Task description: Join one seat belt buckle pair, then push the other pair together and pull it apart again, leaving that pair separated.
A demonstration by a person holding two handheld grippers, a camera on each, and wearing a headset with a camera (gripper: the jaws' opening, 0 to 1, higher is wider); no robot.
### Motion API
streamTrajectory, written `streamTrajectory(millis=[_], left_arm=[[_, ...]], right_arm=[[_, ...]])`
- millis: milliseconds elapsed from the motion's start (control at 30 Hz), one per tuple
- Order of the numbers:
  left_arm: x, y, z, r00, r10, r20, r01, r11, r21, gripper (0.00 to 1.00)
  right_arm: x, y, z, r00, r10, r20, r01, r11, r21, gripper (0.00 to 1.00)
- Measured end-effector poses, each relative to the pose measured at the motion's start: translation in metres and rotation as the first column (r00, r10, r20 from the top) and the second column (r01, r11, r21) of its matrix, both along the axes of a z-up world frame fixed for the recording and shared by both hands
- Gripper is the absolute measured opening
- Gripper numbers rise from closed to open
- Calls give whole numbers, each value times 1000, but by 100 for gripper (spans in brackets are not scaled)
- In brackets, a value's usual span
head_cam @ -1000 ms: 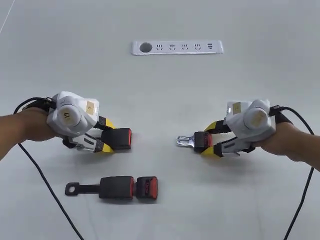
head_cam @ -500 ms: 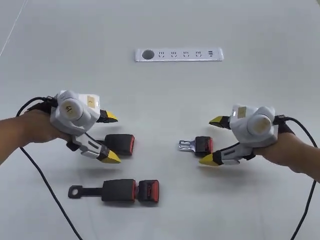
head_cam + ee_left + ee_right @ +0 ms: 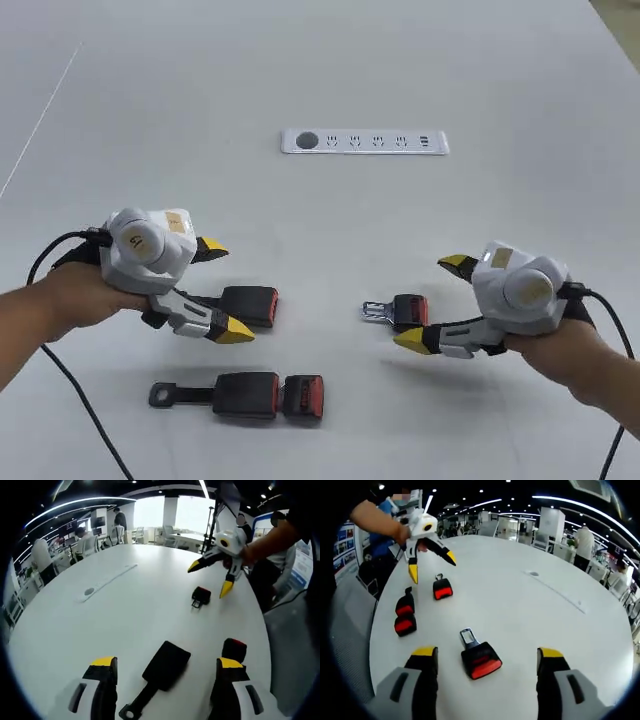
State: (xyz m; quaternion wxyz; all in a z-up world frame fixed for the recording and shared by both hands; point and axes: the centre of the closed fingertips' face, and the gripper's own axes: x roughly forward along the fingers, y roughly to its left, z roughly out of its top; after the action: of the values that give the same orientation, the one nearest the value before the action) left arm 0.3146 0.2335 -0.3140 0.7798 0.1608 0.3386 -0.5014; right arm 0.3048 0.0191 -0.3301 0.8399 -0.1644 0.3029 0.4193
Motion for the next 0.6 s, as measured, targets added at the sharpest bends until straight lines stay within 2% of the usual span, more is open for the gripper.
streamTrajectory(millis=[33,133,167,233,333,367,400,433,500,600], left_arm=[[0,1,2,1000,23,4,-23,1000,-11,83],[-7,6,5,997,82,-13,-82,996,-39,85],[-9,8,6,995,95,-6,-96,994,-46,85],[-13,11,11,990,142,2,-142,987,-72,85],[-21,16,17,981,192,-1,-192,977,-91,86],[-22,19,21,975,221,11,-219,971,-98,86],[-24,19,25,969,245,12,-243,963,-114,87],[-26,19,30,960,279,3,-276,950,-148,88],[-31,22,37,951,310,9,-305,938,-166,90],[-36,25,45,930,367,5,-358,910,-208,91]], right_arm=[[-1,0,2,1000,-19,7,19,1000,1,83],[-5,-1,8,998,-57,22,57,998,19,84],[-7,-1,11,997,-73,30,72,997,20,85],[-9,-1,16,994,-97,42,96,995,33,85],[-11,-4,23,988,-140,58,138,990,43,87],[-12,-4,27,985,-159,60,156,986,59,88],[-13,-5,30,981,-180,70,175,982,69,88],[-14,-6,35,978,-193,86,187,980,68,89],[-18,-8,39,971,-220,90,213,974,79,89],[-25,-8,46,963,-252,98,243,965,98,90]])
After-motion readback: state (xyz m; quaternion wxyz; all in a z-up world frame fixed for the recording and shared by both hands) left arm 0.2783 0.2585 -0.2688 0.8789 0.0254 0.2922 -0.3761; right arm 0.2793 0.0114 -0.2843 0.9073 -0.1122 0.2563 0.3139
